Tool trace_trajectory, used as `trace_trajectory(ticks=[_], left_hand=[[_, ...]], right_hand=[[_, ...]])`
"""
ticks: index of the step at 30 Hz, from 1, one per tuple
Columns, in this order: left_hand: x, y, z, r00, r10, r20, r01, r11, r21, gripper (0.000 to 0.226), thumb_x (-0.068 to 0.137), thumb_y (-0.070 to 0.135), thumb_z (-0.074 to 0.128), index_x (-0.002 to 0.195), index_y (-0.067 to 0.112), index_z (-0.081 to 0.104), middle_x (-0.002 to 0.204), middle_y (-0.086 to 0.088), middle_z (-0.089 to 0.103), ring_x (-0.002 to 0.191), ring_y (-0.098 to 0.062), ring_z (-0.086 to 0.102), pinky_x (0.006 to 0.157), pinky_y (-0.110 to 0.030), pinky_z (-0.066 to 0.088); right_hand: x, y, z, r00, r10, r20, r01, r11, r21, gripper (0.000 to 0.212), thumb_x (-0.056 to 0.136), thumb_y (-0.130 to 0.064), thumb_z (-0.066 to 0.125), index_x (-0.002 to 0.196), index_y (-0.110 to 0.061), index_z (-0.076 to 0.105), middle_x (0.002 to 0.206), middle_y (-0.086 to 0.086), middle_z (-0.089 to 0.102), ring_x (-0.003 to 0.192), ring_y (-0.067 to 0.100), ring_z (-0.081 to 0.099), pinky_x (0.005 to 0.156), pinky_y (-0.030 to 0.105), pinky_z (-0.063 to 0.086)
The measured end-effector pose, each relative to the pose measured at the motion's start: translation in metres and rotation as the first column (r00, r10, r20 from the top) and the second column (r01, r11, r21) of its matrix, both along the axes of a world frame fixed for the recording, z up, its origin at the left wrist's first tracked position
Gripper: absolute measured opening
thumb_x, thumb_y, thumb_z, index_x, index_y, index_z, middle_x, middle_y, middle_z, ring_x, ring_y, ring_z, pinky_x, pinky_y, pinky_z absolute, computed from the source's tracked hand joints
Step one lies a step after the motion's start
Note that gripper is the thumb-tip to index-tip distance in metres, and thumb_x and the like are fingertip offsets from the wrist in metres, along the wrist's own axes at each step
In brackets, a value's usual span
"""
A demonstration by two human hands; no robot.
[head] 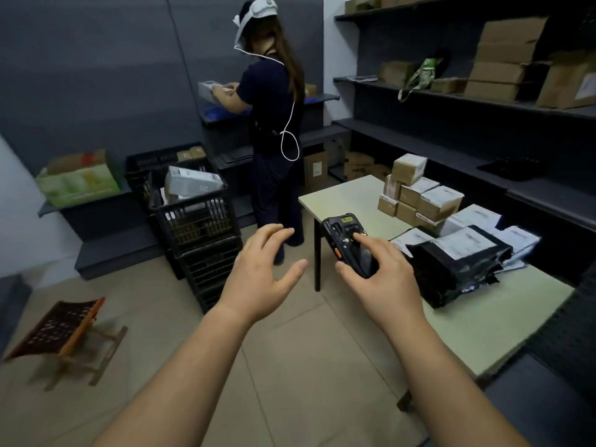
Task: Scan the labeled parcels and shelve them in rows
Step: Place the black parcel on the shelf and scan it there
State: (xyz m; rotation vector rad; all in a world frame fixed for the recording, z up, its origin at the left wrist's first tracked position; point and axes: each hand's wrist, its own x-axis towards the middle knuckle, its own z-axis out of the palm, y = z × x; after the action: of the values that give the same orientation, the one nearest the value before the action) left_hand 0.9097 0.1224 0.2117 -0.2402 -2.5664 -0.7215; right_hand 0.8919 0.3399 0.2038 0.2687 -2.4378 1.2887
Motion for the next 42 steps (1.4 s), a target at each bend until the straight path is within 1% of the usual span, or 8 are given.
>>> trace_trajectory(ticks=[6, 11, 17, 23, 26, 34, 39, 42], left_hand=[[-0.131, -0.023, -0.006, 0.998, -0.057, 0.016, 0.057, 0.998, 0.008, 0.057, 0.091, 0.055, 0.055, 0.141, 0.028, 0.045, 0.145, 0.013, 0.037, 0.136, -0.007, 0.033, 0.113, -0.039, 0.034], [-0.258, 0.0, -0.034, 0.964, -0.257, 0.071, 0.257, 0.966, 0.009, 0.063, 0.089, 0.061, 0.045, 0.139, 0.023, 0.046, 0.143, 0.007, 0.04, 0.134, -0.012, 0.037, 0.112, -0.041, 0.035], [-0.372, 0.069, -0.057, 0.811, -0.566, 0.148, 0.568, 0.822, 0.034, 0.064, 0.088, 0.062, 0.043, 0.136, 0.02, 0.05, 0.143, 0.002, 0.043, 0.133, -0.014, 0.036, 0.112, -0.034, 0.03], [-0.423, 0.136, -0.076, 0.637, -0.739, 0.22, 0.735, 0.668, 0.115, 0.061, 0.086, 0.06, 0.047, 0.136, 0.026, 0.049, 0.143, 0.01, 0.039, 0.134, -0.01, 0.037, 0.113, -0.034, 0.032], [-0.441, 0.164, -0.088, 0.59, -0.765, 0.26, 0.75, 0.638, 0.174, 0.056, 0.087, 0.056, 0.053, 0.137, 0.03, 0.048, 0.144, 0.016, 0.037, 0.135, -0.006, 0.035, 0.113, -0.037, 0.033], [-0.496, 0.211, -0.126, 0.597, -0.726, 0.342, 0.724, 0.671, 0.16, 0.051, 0.092, 0.051, 0.053, 0.138, 0.031, 0.047, 0.144, 0.016, 0.037, 0.135, -0.007, 0.035, 0.112, -0.038, 0.034], [-0.524, 0.233, -0.166, 0.587, -0.644, 0.491, 0.678, 0.722, 0.137, 0.052, 0.09, 0.053, 0.052, 0.137, 0.029, 0.049, 0.14, 0.009, 0.044, 0.131, -0.015, 0.041, 0.107, -0.042, 0.039], [-0.531, 0.244, -0.192, 0.57, -0.581, 0.581, 0.674, 0.735, 0.074, 0.05, 0.092, 0.051, 0.054, 0.136, 0.029, 0.051, 0.141, 0.007, 0.046, 0.129, -0.018, 0.043, 0.105, -0.039, 0.04]], right_hand=[[-0.117, -0.023, -0.003, 0.998, -0.053, 0.034, 0.052, 0.998, 0.033, 0.055, 0.079, -0.043, 0.076, 0.13, -0.035, 0.059, 0.12, -0.014, 0.056, 0.111, 0.003, 0.05, 0.091, 0.024, 0.043], [-0.195, -0.002, -0.022, 0.96, -0.269, 0.078, 0.263, 0.962, 0.079, 0.055, 0.08, -0.047, 0.074, 0.131, -0.038, 0.057, 0.118, -0.02, 0.052, 0.107, -0.001, 0.047, 0.09, 0.02, 0.038], [-0.232, 0.035, -0.035, 0.772, -0.615, 0.161, 0.603, 0.788, 0.121, 0.055, 0.081, -0.048, 0.071, 0.132, -0.038, 0.056, 0.126, -0.016, 0.054, 0.114, 0.009, 0.051, 0.09, 0.025, 0.04], [-0.238, 0.063, -0.056, 0.602, -0.771, 0.207, 0.767, 0.631, 0.115, 0.054, 0.079, -0.047, 0.073, 0.13, -0.035, 0.059, 0.121, -0.016, 0.056, 0.11, 0.007, 0.053, 0.09, 0.024, 0.044], [-0.245, 0.082, -0.065, 0.551, -0.8, 0.24, 0.806, 0.584, 0.096, 0.055, 0.078, -0.048, 0.073, 0.13, -0.037, 0.058, 0.12, -0.02, 0.054, 0.107, 0.004, 0.055, 0.091, 0.027, 0.049], [-0.28, 0.136, -0.088, 0.529, -0.8, 0.282, 0.8, 0.581, 0.151, 0.054, 0.077, -0.052, 0.073, 0.128, -0.043, 0.056, 0.127, -0.018, 0.052, 0.109, 0.006, 0.055, 0.091, 0.034, 0.053], [-0.293, 0.153, -0.104, 0.496, -0.813, 0.306, 0.807, 0.562, 0.184, 0.054, 0.075, -0.046, 0.077, 0.126, -0.035, 0.063, 0.124, -0.014, 0.057, 0.11, 0.007, 0.055, 0.087, 0.024, 0.046], [-0.294, 0.156, -0.106, 0.46, -0.826, 0.327, 0.811, 0.54, 0.226, 0.053, 0.074, -0.046, 0.078, 0.124, -0.037, 0.064, 0.116, -0.022, 0.051, 0.108, 0.004, 0.053, 0.08, 0.022, 0.042]])
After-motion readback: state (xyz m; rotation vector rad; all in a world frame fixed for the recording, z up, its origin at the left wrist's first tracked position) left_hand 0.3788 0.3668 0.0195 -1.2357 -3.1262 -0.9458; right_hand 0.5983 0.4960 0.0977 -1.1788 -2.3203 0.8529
